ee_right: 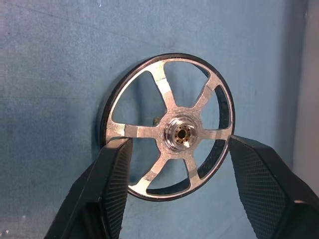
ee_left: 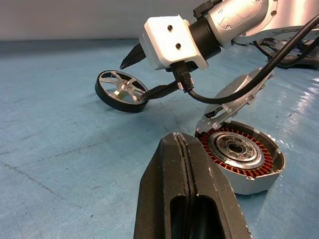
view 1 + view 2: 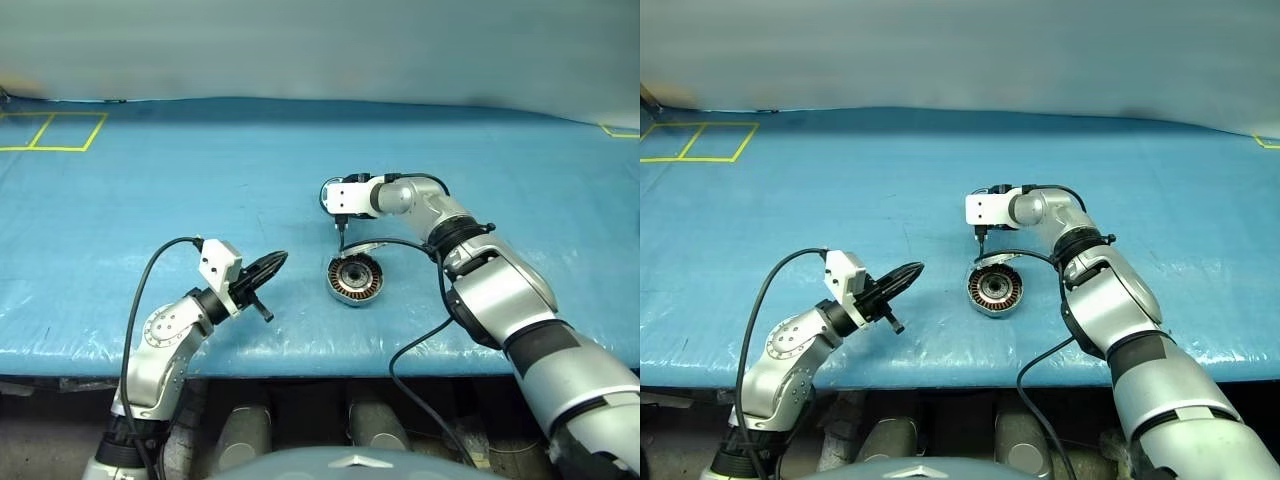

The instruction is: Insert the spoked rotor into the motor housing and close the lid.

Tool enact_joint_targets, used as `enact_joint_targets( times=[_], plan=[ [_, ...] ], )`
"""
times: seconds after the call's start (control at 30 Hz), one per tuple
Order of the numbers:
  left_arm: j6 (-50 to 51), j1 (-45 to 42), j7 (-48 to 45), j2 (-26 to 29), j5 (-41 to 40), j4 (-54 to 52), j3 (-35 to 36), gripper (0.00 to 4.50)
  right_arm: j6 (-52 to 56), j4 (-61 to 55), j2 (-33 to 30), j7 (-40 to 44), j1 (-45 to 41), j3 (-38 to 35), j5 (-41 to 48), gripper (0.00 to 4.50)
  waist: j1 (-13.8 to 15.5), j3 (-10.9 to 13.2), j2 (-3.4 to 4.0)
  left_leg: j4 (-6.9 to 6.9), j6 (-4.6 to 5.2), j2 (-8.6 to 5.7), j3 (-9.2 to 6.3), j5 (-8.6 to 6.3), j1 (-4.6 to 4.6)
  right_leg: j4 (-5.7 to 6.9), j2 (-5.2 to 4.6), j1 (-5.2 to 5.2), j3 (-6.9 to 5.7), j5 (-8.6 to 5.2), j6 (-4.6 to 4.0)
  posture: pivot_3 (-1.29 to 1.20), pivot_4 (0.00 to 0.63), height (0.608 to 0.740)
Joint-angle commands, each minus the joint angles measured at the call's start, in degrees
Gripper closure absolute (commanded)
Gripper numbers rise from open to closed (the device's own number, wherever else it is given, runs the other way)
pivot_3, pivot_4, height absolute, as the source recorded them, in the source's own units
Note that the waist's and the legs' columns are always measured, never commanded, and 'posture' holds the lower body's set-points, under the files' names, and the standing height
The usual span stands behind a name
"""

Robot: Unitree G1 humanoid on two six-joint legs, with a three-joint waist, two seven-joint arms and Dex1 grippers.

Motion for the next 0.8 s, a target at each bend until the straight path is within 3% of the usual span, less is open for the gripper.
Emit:
enact_joint_targets(
  times=[0.03, 0.1, 0.27, 0.53, 0.67, 0.8],
  plan=[
    [-0.1, -0.6, 0.0, 0.0, -0.1, -1.3, -0.4, 4.5, -1.2, -0.5, 0.5, 1.8, 0.5, 0.6, -0.7, 1.47, 0.0, 0.0, 0.0, 0.0, 0.0, 0.0, 0.0, 0.0, 0.02, 0.01, 0.0, 0.01, 0.0, 0.0, 0.0, 0.0, 0.15, 0.74],
    [-0.1, -0.8, -0.1, 0.1, 0.2, -1.3, -0.7, 4.5, -1.3, -0.4, 0.6, 3.1, 0.7, 0.3, -0.3, 1.92, 0.0, 0.0, 0.0, 0.0, 0.0, 0.0, 0.0, 0.0, 0.04, 0.01, 0.0, 0.03, 0.0, 0.0, 0.0, 0.0, 0.15, 0.74],
    [0.1, -1.4, 0.1, 0.0, 0.1, -1.2, -0.6, 4.5, 0.1, -0.1, 0.4, 2.7, 0.9, 0.3, -0.8, 3.53, 0.0, 0.0, 0.01, 0.0, 0.0, 0.0, 0.01, 0.0, 0.03, 0.02, 0.0, 0.02, 0.01, 0.0, 0.0, 0.0, 0.15, 0.74],
    [0.2, -1.2, -0.1, 0.5, 0.6, -1.1, -0.7, 4.5, 0.2, -1.1, -0.1, 3.0, 1.4, -1.7, 1.1, 3.53, 0.0, 0.0, 0.01, 0.01, -0.01, 0.0, 0.0, 0.0, 0.12, 0.02, 0.01, 0.11, 0.01, 0.0, 0.0, 0.0, 0.15, 0.74],
    [0.3, -2.4, -0.2, 0.5, 0.7, -0.2, -0.8, 4.5, -1.4, -2.3, -1.0, 4.3, 1.1, -2.4, 2.1, 4.34, 0.0, 0.0, 0.01, 0.0, 0.0, 0.0, 0.0, 0.0, 0.12, 0.02, 0.01, 0.1, 0.01, 0.0, 0.0, 0.0, 0.15, 0.74],
    [0.1, -3.7, -0.6, 0.0, 0.8, 0.9, -1.7, 4.5, -1.9, -3.1, -1.5, 5.1, 1.0, -2.4, 2.1, 4.35, 0.0, 0.0, 0.01, 0.0, 0.0, 0.0, 0.0, 0.0, 0.11, 0.01, 0.01, 0.1, 0.01, 0.0, 0.0, 0.0, 0.15, 0.74]
  ],
)
